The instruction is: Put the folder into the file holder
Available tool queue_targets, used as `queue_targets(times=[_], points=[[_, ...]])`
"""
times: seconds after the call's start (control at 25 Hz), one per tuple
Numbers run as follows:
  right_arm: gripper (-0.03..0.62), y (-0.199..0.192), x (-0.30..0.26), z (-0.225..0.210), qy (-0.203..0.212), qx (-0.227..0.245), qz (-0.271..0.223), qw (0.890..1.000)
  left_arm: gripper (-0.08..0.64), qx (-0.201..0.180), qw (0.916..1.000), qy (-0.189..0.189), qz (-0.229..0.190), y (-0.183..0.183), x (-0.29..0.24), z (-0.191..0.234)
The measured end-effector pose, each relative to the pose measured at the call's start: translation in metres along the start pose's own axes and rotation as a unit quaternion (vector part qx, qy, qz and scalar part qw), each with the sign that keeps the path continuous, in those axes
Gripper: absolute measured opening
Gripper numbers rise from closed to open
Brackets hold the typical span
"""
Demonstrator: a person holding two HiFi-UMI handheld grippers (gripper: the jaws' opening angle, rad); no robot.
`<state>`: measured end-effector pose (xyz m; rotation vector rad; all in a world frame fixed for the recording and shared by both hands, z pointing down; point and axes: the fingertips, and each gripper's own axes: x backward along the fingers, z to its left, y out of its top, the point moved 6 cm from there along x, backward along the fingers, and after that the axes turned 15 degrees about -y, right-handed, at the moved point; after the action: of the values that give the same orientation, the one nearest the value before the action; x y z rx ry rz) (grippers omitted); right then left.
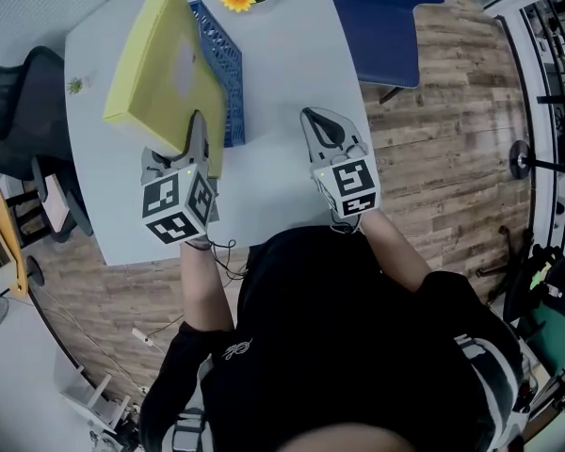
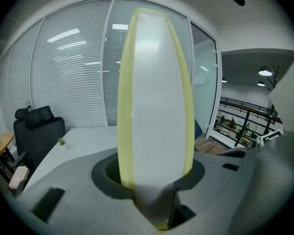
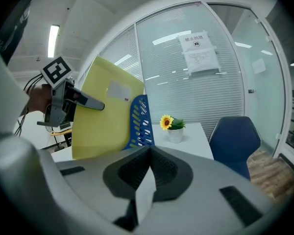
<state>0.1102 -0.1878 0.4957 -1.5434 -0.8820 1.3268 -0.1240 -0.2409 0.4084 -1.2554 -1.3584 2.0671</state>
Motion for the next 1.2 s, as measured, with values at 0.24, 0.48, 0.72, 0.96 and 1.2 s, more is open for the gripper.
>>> queue_targets(times=[0.24, 0.48, 0.72, 0.96, 1.2], points=[[0.005, -0.003, -0.002, 0.000, 0.003, 0.002, 0.006, 1.000, 0.142, -0.018, 0.9972, 0.018, -0.071, -0.005, 0.009, 0.001], [0.005, -0.006, -0.002, 0.000, 0.005, 0.008, 0.011, 1.000, 0.141, -0.015, 0.9844, 0.027, -0.173, -0.001, 0.025, 0.004], [0.005, -0.013, 0.001, 0.002, 0.008, 0.014, 0.020, 1.000, 0.141, -0.025, 0.9699, 0.028, -0.241, 0.002, 0.027, 0.007], [0.005, -0.016, 0.003, 0.000, 0.008, 0.019, 0.023, 1.000, 0.142, -0.034, 0.9613, 0.019, -0.273, 0.001, 0.020, 0.007], [0.005, -0.016, 0.001, -0.002, 0.010, 0.022, 0.026, 0.999, 0.142, -0.035, 0.9631, 0.017, -0.266, -0.004, 0.009, 0.008]])
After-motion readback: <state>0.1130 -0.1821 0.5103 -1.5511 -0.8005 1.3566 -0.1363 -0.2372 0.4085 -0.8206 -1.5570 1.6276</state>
